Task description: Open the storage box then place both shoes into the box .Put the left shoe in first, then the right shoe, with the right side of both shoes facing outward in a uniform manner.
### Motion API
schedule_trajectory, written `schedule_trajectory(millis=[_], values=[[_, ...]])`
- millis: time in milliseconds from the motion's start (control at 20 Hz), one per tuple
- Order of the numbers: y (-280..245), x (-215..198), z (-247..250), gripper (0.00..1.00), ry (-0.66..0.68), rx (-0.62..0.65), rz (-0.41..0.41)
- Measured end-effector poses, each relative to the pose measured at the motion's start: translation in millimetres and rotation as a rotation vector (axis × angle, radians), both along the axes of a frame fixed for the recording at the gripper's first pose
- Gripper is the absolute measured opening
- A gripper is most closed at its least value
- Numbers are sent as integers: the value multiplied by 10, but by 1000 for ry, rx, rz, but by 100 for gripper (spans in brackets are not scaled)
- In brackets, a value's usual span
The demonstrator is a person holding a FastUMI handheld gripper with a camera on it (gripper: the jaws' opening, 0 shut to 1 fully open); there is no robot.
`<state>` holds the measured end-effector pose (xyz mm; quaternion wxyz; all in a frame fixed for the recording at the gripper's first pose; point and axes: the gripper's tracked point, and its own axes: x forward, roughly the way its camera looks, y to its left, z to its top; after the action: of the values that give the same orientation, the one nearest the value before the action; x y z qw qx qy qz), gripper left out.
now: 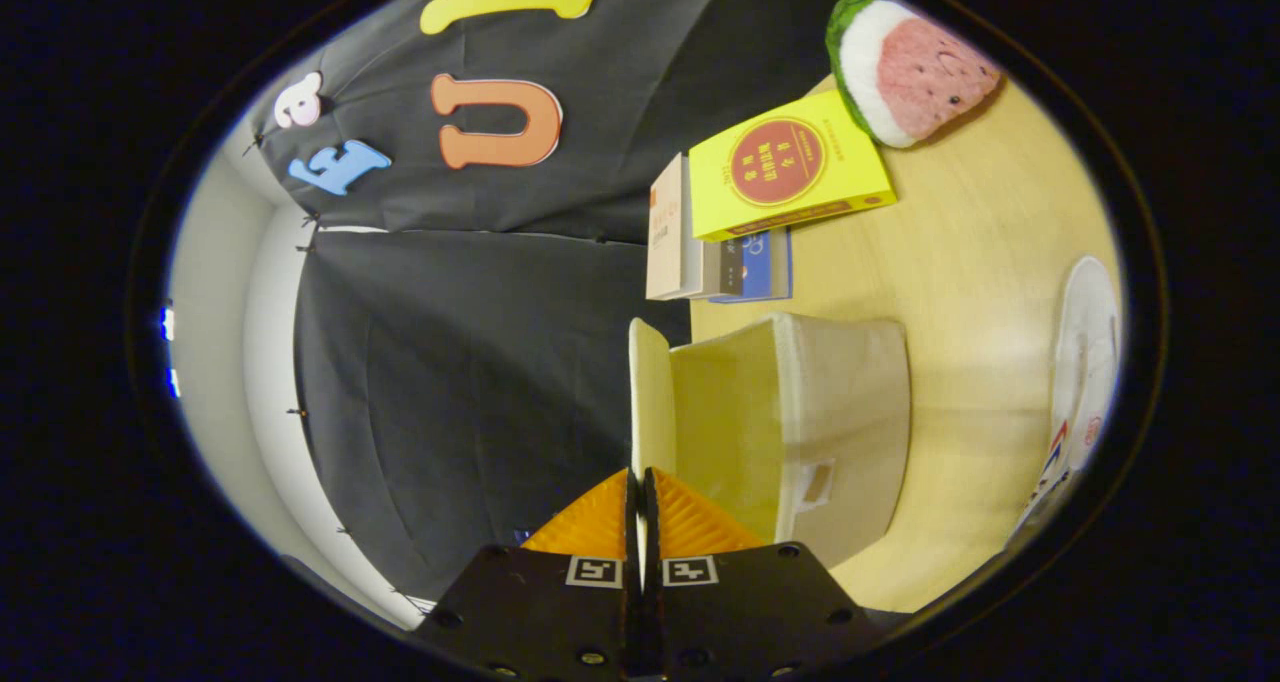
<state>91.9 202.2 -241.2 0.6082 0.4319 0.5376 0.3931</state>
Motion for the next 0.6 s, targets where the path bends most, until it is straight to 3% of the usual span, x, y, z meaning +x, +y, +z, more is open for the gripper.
schedule_trajectory(millis=[350, 600], values=[[833, -109, 546, 1, -35, 59, 27], [1529, -154, 778, 9, -105, 45, 75]])
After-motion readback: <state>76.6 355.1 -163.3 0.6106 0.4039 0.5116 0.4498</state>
